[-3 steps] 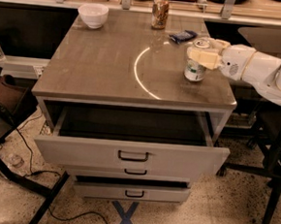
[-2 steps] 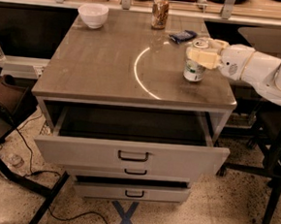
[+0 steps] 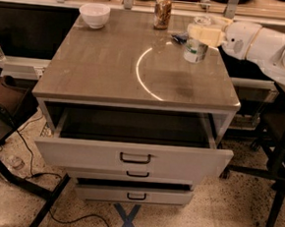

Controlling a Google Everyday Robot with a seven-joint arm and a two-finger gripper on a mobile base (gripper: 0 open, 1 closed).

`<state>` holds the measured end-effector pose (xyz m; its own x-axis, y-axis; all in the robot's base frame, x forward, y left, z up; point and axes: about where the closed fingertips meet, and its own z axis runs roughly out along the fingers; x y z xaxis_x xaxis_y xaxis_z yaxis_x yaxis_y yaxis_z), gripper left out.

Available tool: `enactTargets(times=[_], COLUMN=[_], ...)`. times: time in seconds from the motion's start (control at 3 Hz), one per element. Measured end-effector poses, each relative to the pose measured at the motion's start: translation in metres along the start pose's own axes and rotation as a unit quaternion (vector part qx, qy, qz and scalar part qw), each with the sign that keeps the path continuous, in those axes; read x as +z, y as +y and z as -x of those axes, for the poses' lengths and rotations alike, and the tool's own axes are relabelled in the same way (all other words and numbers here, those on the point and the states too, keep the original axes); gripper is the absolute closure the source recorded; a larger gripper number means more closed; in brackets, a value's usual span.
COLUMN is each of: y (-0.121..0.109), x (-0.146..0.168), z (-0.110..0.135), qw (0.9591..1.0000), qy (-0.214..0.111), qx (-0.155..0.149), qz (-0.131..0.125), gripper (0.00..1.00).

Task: Move 7up can near white bowl

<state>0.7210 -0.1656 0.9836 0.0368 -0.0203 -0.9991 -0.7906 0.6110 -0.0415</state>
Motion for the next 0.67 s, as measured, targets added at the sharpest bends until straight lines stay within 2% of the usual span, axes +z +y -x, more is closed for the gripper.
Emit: enactTargets(times=[0.33,0.67], y=[-0.008,-0.012], x=[0.035,0.115], z=[0.063,0.097], qw=[0.9998,0.9975], qy=[-0.005,0.033], qx=[0.002,0.003], qz=[-0.017,-0.062], gripper=[1.0,1.0])
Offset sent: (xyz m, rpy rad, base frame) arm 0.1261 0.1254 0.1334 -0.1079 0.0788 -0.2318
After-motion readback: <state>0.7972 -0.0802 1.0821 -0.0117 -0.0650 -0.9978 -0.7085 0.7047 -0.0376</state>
